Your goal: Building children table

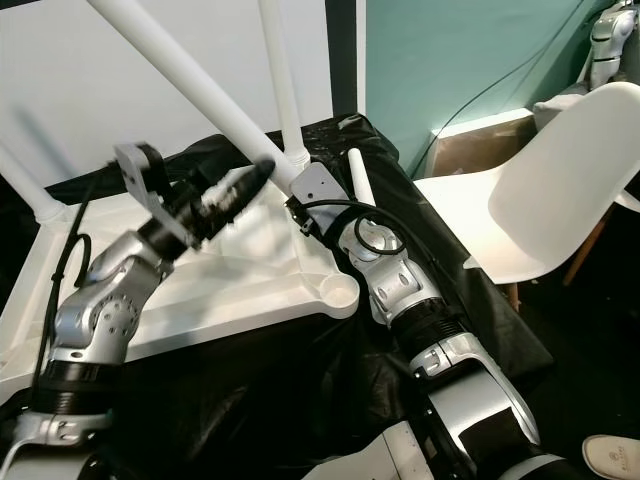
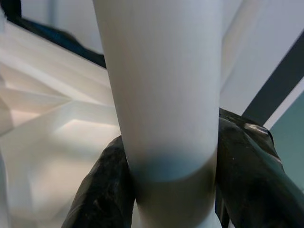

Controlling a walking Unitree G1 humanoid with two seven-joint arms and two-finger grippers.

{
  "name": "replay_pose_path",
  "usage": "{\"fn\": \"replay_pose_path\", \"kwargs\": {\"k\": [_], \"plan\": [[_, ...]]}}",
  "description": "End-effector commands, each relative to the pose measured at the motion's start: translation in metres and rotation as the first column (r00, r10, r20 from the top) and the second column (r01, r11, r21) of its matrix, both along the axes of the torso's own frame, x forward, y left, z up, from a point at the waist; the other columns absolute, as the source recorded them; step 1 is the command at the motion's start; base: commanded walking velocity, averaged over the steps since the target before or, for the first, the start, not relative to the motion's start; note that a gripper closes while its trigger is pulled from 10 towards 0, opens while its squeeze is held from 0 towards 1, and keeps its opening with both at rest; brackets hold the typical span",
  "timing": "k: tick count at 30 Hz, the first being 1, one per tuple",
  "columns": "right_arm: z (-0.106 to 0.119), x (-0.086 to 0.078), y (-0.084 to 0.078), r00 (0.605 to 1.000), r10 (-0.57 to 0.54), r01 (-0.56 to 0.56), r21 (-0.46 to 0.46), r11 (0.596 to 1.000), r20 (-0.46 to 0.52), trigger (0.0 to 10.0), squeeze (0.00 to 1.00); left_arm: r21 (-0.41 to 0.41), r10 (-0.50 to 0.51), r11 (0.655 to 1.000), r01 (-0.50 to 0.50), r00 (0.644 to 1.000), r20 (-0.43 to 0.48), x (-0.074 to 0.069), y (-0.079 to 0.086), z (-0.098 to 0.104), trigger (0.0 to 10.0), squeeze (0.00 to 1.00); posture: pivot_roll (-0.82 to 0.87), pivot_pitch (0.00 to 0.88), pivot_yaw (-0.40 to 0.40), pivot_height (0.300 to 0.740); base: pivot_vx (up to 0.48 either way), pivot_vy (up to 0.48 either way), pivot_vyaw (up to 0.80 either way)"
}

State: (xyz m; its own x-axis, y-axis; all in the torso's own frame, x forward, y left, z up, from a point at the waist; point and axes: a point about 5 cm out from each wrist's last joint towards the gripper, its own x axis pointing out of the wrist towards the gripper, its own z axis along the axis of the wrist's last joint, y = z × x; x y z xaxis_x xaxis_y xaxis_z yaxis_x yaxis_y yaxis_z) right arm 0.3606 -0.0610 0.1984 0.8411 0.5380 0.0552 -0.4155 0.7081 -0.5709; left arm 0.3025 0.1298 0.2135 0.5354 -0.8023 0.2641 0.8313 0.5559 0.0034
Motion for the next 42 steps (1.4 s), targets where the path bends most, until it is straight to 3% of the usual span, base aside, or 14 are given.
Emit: {"fn": "replay_pose_path", "kwargs": {"k": [1,4,6,8,11,12,16,21,25,27,30,37,38,42], "plan": [[0.003,-0.002,0.0,1.0,-0.002,0.002,0.035,0.999,0.004,10.0,0.0,0.084,-0.067,0.994,0.069,0.997,-0.03,-0.005,0.004,-0.014,10.0,0.0,-0.08,0.0,0.108,0.74,0.0,0.0,0.0],[0.004,-0.002,0.0,1.0,0.004,-0.004,0.042,0.999,0.005,10.0,0.0,0.117,-0.1,0.987,0.105,0.994,-0.055,-0.009,0.007,-0.019,10.0,0.0,-0.08,0.0,0.108,0.74,0.0,0.0,0.0],[0.007,-0.008,0.001,0.999,0.045,-0.046,0.082,0.996,0.004,10.0,0.0,0.206,-0.166,0.96,0.191,0.977,-0.134,-0.018,0.014,-0.03,10.0,0.0,-0.09,0.0,0.109,0.74,0.0,0.0,0.0],[0.007,-0.008,0.001,0.999,0.045,-0.046,0.082,0.996,0.004,10.0,0.0,0.206,-0.166,0.96,0.191,0.977,-0.134,-0.018,0.014,-0.03,10.0,0.0,-0.09,0.0,0.109,0.74,0.0,0.0,0.0],[0.007,-0.015,0.002,0.996,0.086,-0.086,0.11,0.99,0.003,10.0,0.0,0.304,-0.181,0.925,0.229,0.967,-0.178,-0.02,0.021,-0.042,10.0,0.0,-0.09,0.0,0.11,0.74,0.0,0.0,0.0],[0.007,-0.015,0.002,0.996,0.086,-0.086,0.11,0.99,0.003,10.0,0.0,0.304,-0.181,0.925,0.229,0.967,-0.178,-0.02,0.021,-0.042,10.0,0.0,-0.09,0.0,0.11,0.74,0.0,0.0,0.0],[0.01,-0.023,0.002,0.991,0.132,-0.13,0.165,0.978,-0.001,10.0,0.0,0.392,-0.215,0.871,0.296,0.947,-0.238,-0.026,0.025,-0.057,10.0,0.0,-0.09,0.0,0.11,0.74,0.0,0.0,0.0],[0.012,-0.03,0.002,0.986,0.165,-0.16,0.204,0.966,-0.007,10.0,0.0,0.42,-0.243,0.838,0.349,0.927,-0.286,-0.032,0.028,-0.065,10.0,0.0,-0.09,0.0,0.112,0.74,0.0,0.0,0.0],[0.007,-0.048,-0.002,0.976,0.213,-0.196,0.258,0.946,-0.039,10.0,0.0,0.447,-0.275,0.785,0.428,0.888,-0.367,-0.041,0.031,-0.075,10.0,0.0,-0.09,0.0,0.115,0.74,0.0,0.0,0.0],[0.007,-0.048,-0.002,0.976,0.213,-0.196,0.258,0.946,-0.039,10.0,0.0,0.447,-0.275,0.785,0.428,0.888,-0.367,-0.041,0.031,-0.075,10.0,0.0,-0.09,0.0,0.115,0.74,0.0,0.0,0.0],[0.001,-0.057,-0.008,0.973,0.221,-0.194,0.277,0.941,-0.067,10.0,0.0,0.474,-0.29,0.745,0.469,0.868,-0.402,-0.046,0.027,-0.085,10.0,0.0,-0.1,0.0,0.119,0.74,0.0,0.0,0.0],[-0.001,-0.061,-0.012,0.973,0.217,-0.187,0.283,0.941,-0.08,10.0,0.0,0.482,-0.31,0.72,0.499,0.853,-0.42,-0.048,0.023,-0.089,10.0,0.0,-0.1,0.0,0.124,0.74,0.0,0.0,0.0],[-0.006,-0.068,-0.015,0.97,0.222,-0.185,0.284,0.941,-0.102,10.0,0.0,0.492,-0.325,0.695,0.524,0.84,-0.435,-0.05,0.019,-0.094,10.0,0.0,-0.1,0.0,0.126,0.74,0.0,0.0,0.0],[-0.011,-0.073,-0.017,0.968,0.223,-0.183,0.279,0.943,-0.119,10.0,0.0,0.512,-0.317,0.683,0.52,0.844,-0.434,-0.049,0.016,-0.098,10.0,0.0,-0.1,0.0,0.127,0.74,0.0,0.0,0.0]]}}
